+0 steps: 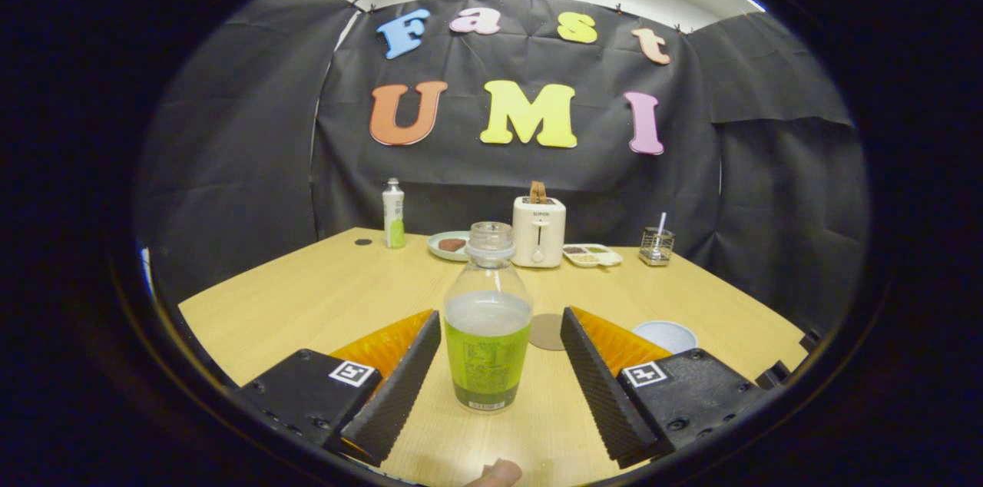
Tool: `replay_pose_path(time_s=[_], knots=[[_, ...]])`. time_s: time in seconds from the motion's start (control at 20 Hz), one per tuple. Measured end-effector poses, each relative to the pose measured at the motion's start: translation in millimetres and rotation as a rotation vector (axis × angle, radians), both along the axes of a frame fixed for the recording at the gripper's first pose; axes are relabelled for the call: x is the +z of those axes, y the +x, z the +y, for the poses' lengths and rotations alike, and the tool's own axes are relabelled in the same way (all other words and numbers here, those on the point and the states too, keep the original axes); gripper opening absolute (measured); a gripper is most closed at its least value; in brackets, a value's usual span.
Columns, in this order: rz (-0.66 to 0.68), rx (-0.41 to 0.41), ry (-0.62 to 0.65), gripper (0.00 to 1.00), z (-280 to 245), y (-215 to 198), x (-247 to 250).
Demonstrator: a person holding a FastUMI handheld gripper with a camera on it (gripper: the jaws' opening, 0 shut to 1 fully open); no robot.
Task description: Take the bottle from table, then pour the juice into the cup, finally place the bottle on the coaster
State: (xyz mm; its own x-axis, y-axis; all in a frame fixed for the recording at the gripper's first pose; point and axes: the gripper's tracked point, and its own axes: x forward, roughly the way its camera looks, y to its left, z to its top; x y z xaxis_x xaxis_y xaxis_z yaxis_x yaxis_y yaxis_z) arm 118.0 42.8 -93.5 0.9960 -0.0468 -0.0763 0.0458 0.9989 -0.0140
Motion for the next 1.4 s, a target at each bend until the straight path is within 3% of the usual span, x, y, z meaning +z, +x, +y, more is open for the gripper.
replay_pose_path(time_s=[0.15, 0.3, 0.65, 0.7, 0.9, 1.4], knots=[[0.009, -0.001, -0.005, 1.00, 2, 16, -5], [0.009, 0.046, -0.002, 1.00, 14, 35, -9], [-0.024, 0.042, -0.070, 0.99, 22, 56, -15], [-0.026, 0.051, -0.075, 0.85, 25, 55, -16], [0.011, 0.025, -0.097, 0.81, 23, 51, -16], [-0.100, 0.024, 0.063, 0.79, 9, 12, 51]])
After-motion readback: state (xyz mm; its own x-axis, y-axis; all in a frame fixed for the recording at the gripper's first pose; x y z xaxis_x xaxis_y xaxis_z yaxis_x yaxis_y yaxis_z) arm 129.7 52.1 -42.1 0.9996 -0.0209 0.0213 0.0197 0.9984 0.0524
